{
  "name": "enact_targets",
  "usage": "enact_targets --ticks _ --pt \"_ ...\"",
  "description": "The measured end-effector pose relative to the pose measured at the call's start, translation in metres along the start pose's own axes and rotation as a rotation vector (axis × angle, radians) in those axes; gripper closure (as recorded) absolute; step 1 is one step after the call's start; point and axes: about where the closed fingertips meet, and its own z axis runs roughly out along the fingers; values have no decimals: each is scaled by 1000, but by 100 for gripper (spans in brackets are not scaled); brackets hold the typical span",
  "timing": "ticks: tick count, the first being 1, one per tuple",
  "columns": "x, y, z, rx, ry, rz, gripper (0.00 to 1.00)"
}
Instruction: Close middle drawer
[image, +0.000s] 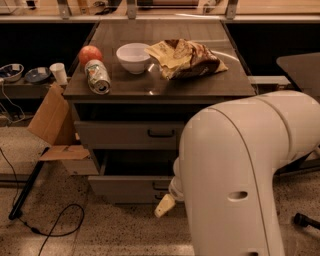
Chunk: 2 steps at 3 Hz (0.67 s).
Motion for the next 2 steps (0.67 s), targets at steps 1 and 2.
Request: enact_targets --ticks 1,2 --pt "-1 0 0 1 -1 -2 0" --pt "-6 5 2 -16 -9 -18 19"
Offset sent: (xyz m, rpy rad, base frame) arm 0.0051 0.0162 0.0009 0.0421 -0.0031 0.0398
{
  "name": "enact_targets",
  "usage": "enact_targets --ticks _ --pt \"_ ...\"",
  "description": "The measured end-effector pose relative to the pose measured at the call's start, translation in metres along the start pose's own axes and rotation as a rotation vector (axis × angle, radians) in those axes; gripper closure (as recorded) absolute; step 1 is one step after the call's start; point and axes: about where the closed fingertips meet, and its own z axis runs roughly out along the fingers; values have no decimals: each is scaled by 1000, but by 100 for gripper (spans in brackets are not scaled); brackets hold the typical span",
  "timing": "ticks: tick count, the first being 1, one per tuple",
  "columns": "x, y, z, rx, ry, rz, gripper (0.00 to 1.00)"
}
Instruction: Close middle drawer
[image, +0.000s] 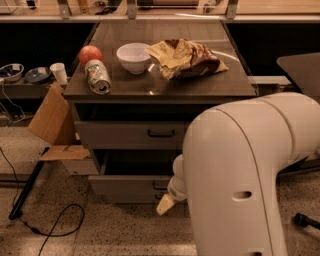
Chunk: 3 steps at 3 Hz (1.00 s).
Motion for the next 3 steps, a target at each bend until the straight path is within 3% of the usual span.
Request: enact_targets --ticks 1,2,3 --pt "2 -3 0 -4 -4 -1 50" --pt "2 -3 0 -4 -4 -1 73" --pt "11 -31 -2 29 28 28 100"
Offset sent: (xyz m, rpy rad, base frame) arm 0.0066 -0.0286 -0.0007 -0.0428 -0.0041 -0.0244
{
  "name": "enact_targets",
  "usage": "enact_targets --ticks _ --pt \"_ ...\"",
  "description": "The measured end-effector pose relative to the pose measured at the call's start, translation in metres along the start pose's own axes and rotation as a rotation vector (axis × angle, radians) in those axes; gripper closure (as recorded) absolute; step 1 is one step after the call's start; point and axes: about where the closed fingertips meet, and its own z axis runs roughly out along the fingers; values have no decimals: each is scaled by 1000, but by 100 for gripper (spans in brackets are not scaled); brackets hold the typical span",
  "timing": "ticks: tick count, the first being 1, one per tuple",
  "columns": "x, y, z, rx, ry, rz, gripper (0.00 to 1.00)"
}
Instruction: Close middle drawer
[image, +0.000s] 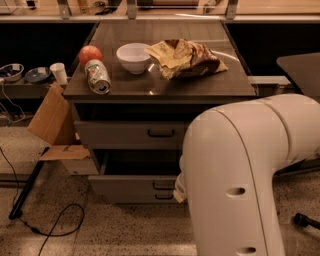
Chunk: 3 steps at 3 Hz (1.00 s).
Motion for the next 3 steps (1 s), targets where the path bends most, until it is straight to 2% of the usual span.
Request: enact_targets --ticks 2,3 --pt "1 -30 -1 27 22 12 100" --pt "-5 -36 -1 33 21 1 84"
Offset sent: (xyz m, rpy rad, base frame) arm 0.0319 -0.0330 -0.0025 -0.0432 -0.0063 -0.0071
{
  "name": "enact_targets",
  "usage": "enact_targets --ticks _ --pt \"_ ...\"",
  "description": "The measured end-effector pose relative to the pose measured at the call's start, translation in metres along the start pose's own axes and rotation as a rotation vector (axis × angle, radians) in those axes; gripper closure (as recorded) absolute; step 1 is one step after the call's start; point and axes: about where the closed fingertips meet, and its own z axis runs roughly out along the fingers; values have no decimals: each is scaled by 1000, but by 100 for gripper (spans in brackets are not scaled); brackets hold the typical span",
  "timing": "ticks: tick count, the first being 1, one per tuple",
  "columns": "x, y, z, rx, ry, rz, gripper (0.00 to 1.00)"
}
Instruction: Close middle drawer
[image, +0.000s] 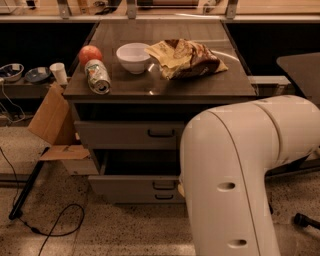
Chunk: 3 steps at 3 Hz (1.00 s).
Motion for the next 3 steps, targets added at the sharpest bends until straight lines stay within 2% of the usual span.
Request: enact_targets --ticks 1,3 --pt "-6 -4 -2 9 -6 -10 53" --pt "-18 -2 -6 24 -24 -36 6"
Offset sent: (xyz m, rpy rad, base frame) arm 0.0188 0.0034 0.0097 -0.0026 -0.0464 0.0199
